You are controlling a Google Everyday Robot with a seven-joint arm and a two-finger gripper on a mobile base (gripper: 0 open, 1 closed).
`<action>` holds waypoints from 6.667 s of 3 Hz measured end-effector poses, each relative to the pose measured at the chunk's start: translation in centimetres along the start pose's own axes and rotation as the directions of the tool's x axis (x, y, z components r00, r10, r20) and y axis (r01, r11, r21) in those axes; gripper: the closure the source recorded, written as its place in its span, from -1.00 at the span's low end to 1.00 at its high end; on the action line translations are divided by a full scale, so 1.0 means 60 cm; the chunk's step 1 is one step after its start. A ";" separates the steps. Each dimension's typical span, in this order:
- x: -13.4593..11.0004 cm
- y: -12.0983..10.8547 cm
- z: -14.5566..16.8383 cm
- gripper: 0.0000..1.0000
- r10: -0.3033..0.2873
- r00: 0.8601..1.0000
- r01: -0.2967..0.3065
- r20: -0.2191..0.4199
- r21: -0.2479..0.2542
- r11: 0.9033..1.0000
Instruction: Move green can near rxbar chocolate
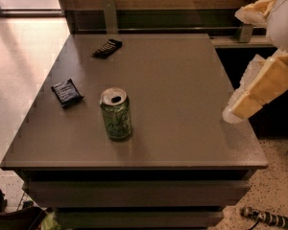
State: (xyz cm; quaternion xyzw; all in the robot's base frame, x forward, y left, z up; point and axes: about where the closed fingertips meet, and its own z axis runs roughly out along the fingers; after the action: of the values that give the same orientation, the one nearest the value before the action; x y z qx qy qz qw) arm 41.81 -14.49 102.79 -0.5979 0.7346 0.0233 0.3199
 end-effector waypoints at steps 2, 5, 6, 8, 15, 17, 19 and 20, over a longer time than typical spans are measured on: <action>-0.010 0.032 0.119 -1.00 0.134 0.956 -0.108 0.261 -0.111 0.988; -0.042 0.074 0.210 -1.00 0.184 0.853 -0.116 0.487 -0.166 0.979; -0.050 0.076 0.244 -1.00 0.217 0.830 -0.136 0.514 -0.190 0.972; -0.084 0.080 0.329 -1.00 0.263 0.722 -0.133 0.639 -0.244 0.960; -0.170 0.120 0.368 1.00 0.256 0.629 -0.029 0.734 -0.307 0.951; -0.185 0.011 0.384 1.00 0.266 0.616 -0.005 0.741 -0.335 0.942; -0.243 -0.182 0.419 1.00 0.273 0.628 -0.036 0.729 -0.323 0.946; -0.270 -0.267 0.451 1.00 0.278 0.633 -0.069 0.723 -0.305 0.950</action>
Offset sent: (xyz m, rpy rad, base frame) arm 0.0248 0.0630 -0.1029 0.5235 0.0895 0.0579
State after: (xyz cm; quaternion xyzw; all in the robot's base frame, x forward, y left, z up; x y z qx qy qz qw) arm 69.38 6.24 94.96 -0.4942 0.5788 0.3936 0.5157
